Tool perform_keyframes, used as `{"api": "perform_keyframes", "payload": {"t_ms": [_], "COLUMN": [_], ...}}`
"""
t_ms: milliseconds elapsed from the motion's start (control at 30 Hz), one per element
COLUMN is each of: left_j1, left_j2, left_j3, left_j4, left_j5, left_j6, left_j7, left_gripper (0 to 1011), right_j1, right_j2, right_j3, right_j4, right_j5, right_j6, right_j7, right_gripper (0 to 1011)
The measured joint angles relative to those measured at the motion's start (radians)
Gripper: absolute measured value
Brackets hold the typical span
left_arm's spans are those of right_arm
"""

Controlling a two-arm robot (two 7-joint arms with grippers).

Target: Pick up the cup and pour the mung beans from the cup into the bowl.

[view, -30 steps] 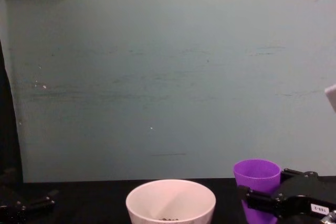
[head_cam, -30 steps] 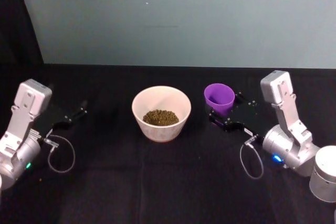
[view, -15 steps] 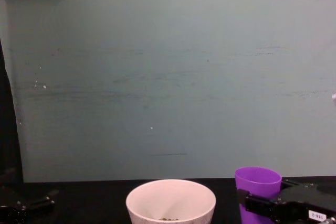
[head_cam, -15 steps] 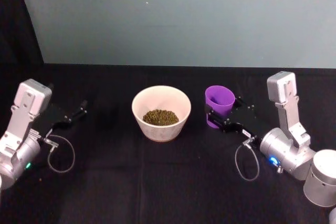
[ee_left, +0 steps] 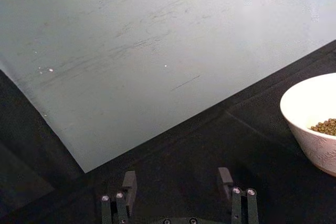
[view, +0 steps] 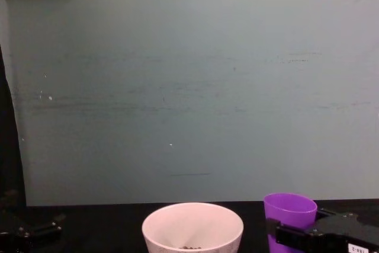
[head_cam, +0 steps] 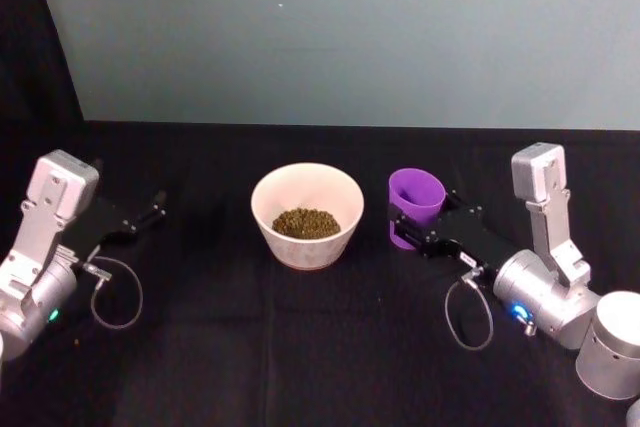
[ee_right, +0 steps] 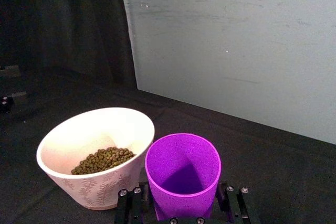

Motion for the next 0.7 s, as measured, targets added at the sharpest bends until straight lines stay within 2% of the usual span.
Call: {"api": "perform_keyframes", "payload": {"t_ms": [167,233,300,333,467,567,700], "left_j1": [0.0,0.0,0.0,0.0,0.0,0.0,0.0], "left_j2": [0.0,0.0,0.0,0.0,0.0,0.0,0.0], "left_j3": [0.0,0.0,0.0,0.0,0.0,0.0,0.0], "left_j4": [0.0,0.0,0.0,0.0,0.0,0.0,0.0], "left_j5": [0.0,0.0,0.0,0.0,0.0,0.0,0.0], "left_j6": [0.0,0.0,0.0,0.0,0.0,0.0,0.0], "left_j7": [0.0,0.0,0.0,0.0,0.0,0.0,0.0], "left_gripper": [1011,1011,1011,1011,1011,1011,1011], "right_j1": [-0.001,-0.003,-0.004,-0.006,-0.011,-0.015,-0.022], "right_j2": [0.01,0.014,0.016,0.018,0.023,0.025,0.031], "right_j3": [-0.01,-0.012,-0.013,-0.013,-0.013,-0.013,-0.012], "right_j4": [-0.002,-0.004,-0.006,-0.01,-0.019,-0.026,-0.043], "right_j5": [0.008,0.017,0.024,0.03,0.045,0.052,0.068], "right_j6": [-0.001,-0.002,-0.003,-0.007,-0.023,-0.044,-0.118], "right_j7": [-0.003,-0.004,-0.004,-0.005,-0.008,-0.012,-0.008], "right_gripper": [784,854,879,934,1002,1002,1002]}}
